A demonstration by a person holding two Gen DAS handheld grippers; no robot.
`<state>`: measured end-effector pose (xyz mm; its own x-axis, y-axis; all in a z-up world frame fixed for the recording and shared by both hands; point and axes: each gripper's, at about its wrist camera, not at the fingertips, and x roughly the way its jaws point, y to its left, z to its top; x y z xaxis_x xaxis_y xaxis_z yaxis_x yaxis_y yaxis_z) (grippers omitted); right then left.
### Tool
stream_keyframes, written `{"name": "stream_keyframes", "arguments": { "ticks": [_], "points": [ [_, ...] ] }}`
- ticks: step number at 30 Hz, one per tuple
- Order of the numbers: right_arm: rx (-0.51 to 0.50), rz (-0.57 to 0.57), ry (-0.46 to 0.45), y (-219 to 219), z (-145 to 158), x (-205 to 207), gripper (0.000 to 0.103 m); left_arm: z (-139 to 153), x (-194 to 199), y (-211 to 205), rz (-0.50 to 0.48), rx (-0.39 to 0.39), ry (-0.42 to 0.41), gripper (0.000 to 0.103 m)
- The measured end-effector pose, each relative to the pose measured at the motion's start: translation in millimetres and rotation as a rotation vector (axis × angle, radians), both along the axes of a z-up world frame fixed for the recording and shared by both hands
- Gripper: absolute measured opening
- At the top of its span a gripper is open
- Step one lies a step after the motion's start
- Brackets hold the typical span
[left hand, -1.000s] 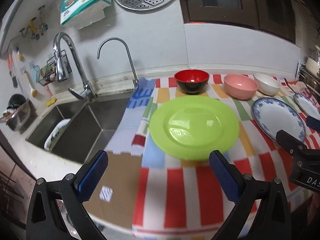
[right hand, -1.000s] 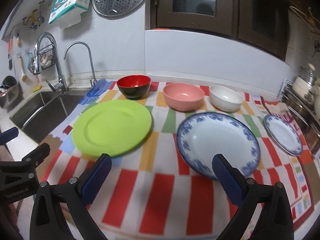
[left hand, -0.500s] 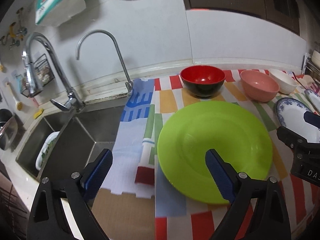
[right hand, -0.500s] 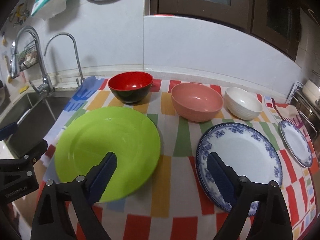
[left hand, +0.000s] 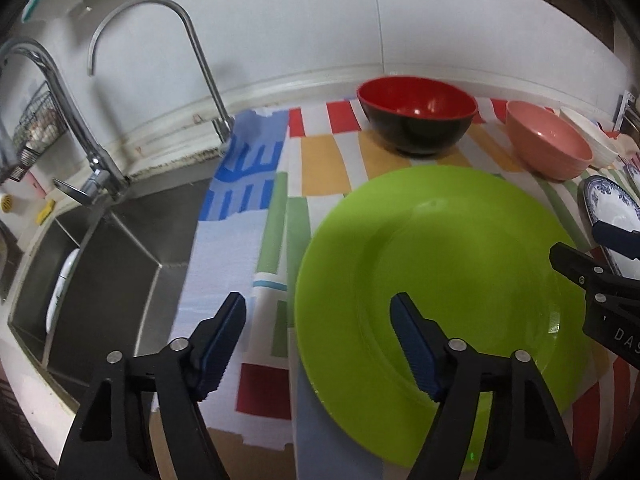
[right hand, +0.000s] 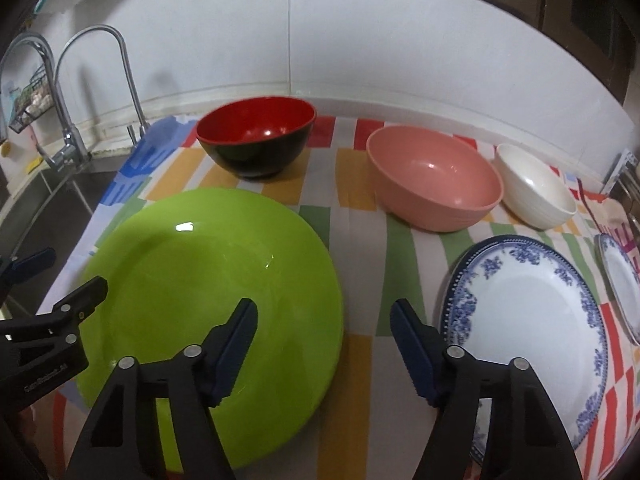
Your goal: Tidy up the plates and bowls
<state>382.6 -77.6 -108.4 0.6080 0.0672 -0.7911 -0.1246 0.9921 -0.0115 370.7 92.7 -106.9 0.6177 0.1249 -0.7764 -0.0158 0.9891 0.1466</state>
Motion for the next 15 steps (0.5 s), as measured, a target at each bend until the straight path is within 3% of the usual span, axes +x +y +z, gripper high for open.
{"name": "stream_keyframes", "arguments": {
  "ticks": [15],
  "points": [
    [0.013, 0.025, 0.060, 6.8, -15.3, 8.8, 0.045, -12.6, 9.2, 3.4, -0.017, -0.058, 0.044, 0.054]
  ]
}}
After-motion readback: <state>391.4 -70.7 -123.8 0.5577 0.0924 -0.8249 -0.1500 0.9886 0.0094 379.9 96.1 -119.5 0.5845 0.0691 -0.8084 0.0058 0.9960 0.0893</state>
